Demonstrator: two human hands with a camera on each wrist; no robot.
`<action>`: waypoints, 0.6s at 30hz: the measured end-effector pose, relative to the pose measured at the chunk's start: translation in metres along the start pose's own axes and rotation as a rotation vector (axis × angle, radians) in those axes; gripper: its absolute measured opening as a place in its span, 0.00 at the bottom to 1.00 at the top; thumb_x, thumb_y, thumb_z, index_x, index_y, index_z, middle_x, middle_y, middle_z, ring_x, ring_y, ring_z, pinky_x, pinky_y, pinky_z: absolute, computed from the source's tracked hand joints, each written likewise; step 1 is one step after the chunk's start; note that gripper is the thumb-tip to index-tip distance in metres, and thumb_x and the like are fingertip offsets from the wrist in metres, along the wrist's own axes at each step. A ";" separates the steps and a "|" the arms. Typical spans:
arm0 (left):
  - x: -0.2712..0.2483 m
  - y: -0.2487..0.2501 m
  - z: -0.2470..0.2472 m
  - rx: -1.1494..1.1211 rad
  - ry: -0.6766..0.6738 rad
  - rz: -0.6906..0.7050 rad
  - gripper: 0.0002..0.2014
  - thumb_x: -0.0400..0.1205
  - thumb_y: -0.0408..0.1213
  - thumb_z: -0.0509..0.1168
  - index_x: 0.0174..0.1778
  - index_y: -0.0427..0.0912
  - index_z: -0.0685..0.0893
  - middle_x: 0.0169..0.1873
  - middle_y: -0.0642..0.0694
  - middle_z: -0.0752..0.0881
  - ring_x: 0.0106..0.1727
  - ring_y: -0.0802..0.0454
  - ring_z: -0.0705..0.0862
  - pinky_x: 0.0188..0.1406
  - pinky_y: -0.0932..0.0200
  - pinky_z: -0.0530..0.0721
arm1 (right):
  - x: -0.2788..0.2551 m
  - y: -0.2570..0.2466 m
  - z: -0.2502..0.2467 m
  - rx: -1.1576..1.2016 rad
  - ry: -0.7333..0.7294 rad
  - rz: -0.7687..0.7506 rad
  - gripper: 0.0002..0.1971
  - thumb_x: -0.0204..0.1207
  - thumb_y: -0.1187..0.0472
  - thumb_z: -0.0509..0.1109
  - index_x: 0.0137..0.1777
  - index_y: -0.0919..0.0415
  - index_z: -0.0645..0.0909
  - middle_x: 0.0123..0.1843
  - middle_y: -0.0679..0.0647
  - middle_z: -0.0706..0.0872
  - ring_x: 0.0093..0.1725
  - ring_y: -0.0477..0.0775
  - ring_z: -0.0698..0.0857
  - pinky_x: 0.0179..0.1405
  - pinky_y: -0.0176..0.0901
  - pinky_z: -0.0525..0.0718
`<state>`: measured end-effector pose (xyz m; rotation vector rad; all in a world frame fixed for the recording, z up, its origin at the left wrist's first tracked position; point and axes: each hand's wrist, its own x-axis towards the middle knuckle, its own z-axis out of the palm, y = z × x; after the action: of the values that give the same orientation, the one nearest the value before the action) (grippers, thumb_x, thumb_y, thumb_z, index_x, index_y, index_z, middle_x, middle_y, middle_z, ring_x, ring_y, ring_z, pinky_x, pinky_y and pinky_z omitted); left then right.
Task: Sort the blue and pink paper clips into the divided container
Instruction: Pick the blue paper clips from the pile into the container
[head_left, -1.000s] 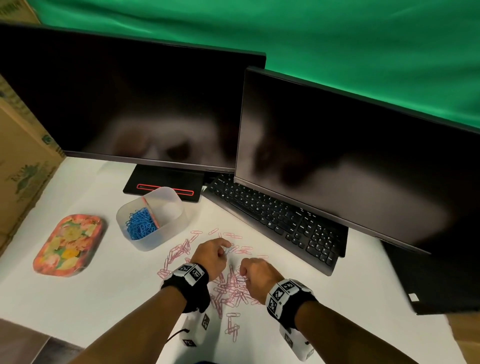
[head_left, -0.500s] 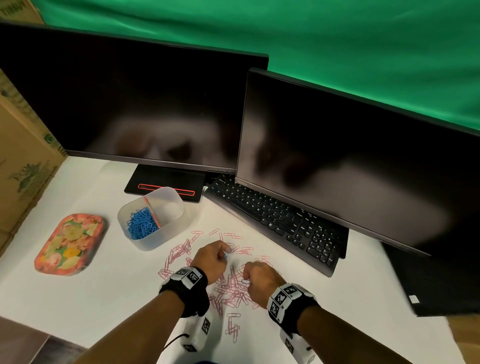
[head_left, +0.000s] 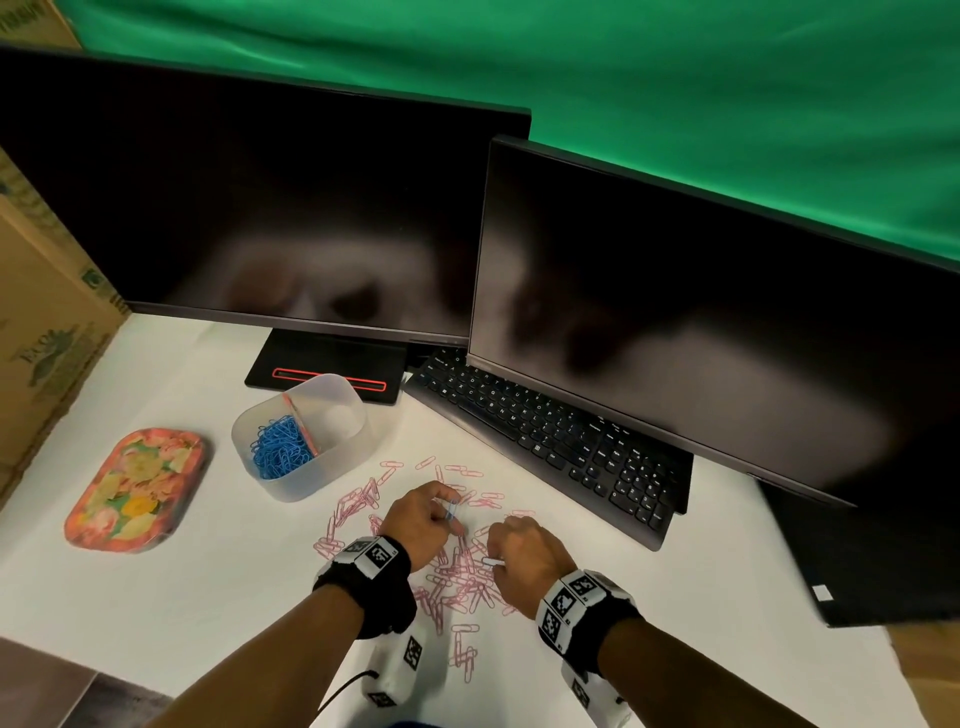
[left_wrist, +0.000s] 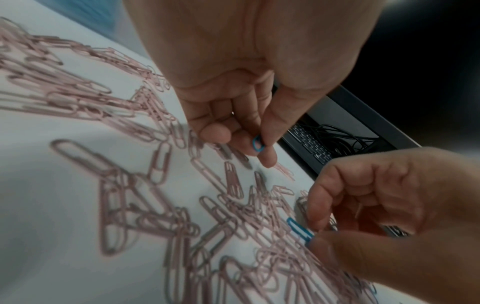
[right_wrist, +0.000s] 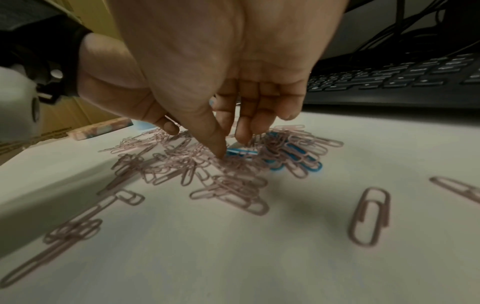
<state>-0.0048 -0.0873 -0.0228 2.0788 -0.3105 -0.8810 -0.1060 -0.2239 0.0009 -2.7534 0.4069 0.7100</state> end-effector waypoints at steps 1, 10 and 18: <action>-0.001 0.001 -0.001 -0.016 -0.002 -0.003 0.18 0.75 0.22 0.59 0.52 0.50 0.80 0.36 0.52 0.92 0.32 0.54 0.84 0.37 0.62 0.82 | 0.000 -0.001 0.000 0.016 -0.001 -0.009 0.15 0.77 0.65 0.64 0.63 0.55 0.77 0.65 0.55 0.80 0.67 0.59 0.77 0.65 0.46 0.79; -0.006 0.003 -0.004 -0.051 -0.003 0.004 0.18 0.76 0.21 0.58 0.55 0.47 0.80 0.38 0.48 0.93 0.17 0.66 0.74 0.25 0.67 0.73 | 0.006 -0.006 -0.005 0.114 -0.064 0.085 0.20 0.75 0.70 0.66 0.66 0.55 0.76 0.65 0.56 0.81 0.63 0.60 0.82 0.57 0.44 0.82; -0.005 0.005 0.001 -0.105 -0.033 -0.008 0.19 0.74 0.22 0.59 0.52 0.50 0.80 0.33 0.53 0.92 0.35 0.52 0.82 0.42 0.57 0.80 | 0.005 0.000 0.003 0.258 -0.058 0.073 0.16 0.76 0.68 0.65 0.60 0.51 0.82 0.62 0.52 0.82 0.62 0.56 0.82 0.56 0.42 0.82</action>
<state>-0.0086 -0.0883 -0.0165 1.9714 -0.2679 -0.9181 -0.1034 -0.2235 -0.0039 -2.4811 0.5479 0.6991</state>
